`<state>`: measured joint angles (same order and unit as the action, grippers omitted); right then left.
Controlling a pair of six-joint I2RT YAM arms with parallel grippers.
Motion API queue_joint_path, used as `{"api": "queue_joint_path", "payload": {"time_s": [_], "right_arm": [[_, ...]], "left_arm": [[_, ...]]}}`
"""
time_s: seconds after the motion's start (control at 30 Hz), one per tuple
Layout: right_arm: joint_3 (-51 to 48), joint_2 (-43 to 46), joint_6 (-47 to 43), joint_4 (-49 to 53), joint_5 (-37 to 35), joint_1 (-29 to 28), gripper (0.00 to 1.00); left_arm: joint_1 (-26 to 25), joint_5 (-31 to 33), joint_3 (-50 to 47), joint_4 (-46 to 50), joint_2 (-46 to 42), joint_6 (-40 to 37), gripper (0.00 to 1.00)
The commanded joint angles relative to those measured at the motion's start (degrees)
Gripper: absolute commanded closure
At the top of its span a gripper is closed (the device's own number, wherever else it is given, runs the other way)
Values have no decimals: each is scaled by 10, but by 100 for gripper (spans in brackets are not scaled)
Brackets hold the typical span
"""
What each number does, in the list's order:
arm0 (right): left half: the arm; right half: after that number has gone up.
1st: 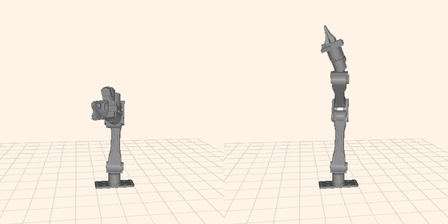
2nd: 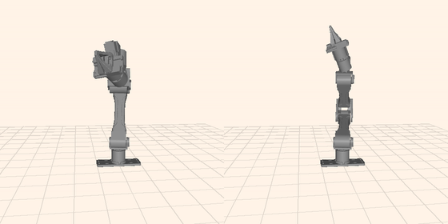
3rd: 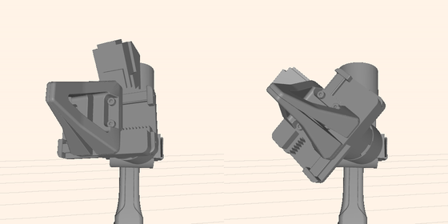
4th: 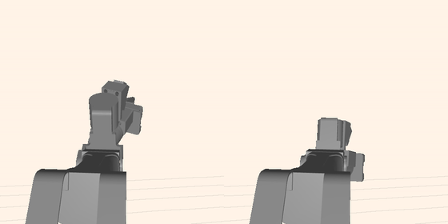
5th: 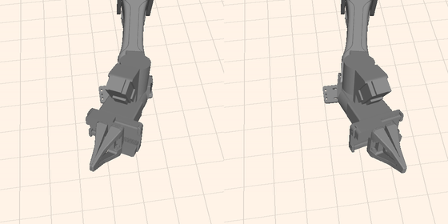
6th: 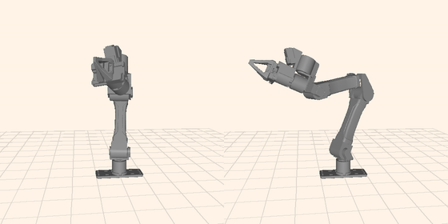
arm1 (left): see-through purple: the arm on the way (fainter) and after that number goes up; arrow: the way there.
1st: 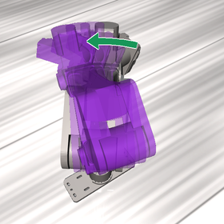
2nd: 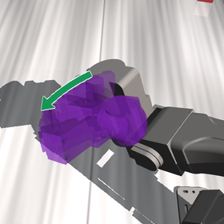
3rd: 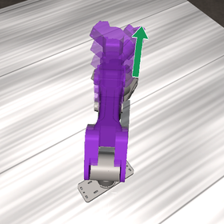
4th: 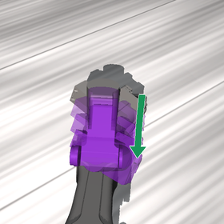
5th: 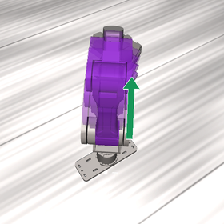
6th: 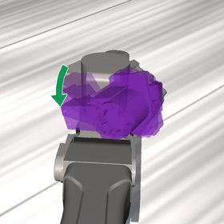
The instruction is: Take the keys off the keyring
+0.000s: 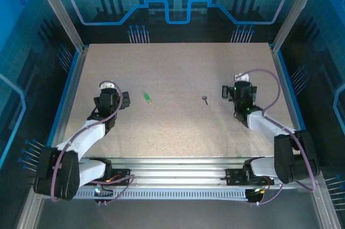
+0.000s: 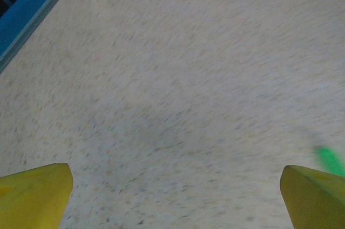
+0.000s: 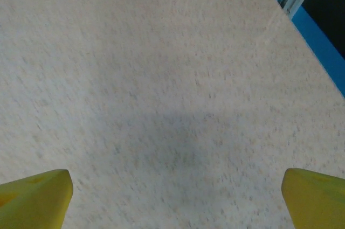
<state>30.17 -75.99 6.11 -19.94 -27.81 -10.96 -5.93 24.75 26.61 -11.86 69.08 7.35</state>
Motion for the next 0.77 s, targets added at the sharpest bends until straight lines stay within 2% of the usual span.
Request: {"api": "queue_joint_path", "payload": {"time_s": [0.0,0.03,0.1,0.13,0.17,0.2,0.23,0.27,0.33,0.4,0.6,0.73], "right_arm": [[-55,-32,-70,-216,-2,-1,0],[-77,-49,-77,-266,24,1,0],[-135,-104,-86,-420,91,17,0],[-154,-138,-87,-491,103,23,0],[-158,-145,-95,-514,104,18,0],[-147,-129,-97,-464,124,18,0],[-122,-119,-91,-400,132,22,0],[-92,-127,-75,-356,107,29,0],[-89,-114,-33,-324,129,63,0],[-98,-121,-48,-355,131,59,0],[-78,-119,-53,-313,143,55,0],[-84,-122,-53,-327,147,59,0]], "left_arm": [[6,21,-30,-218,73,-56,0],[3,13,-22,-219,83,-61,0],[1,-20,-39,-296,98,-87,1],[1,-34,-54,-339,105,-89,1],[7,-49,-75,-402,125,-82,1],[7,-49,-97,-482,162,-80,1],[5,-54,-117,-601,224,-100,0],[-10,-40,-126,-639,245,-120,1],[-9,-59,-98,-505,196,-104,1],[-7,-31,-90,-525,215,-103,0],[-6,-31,-81,-502,212,-97,0],[-5,-33,-82,-501,210,-96,1]]}}
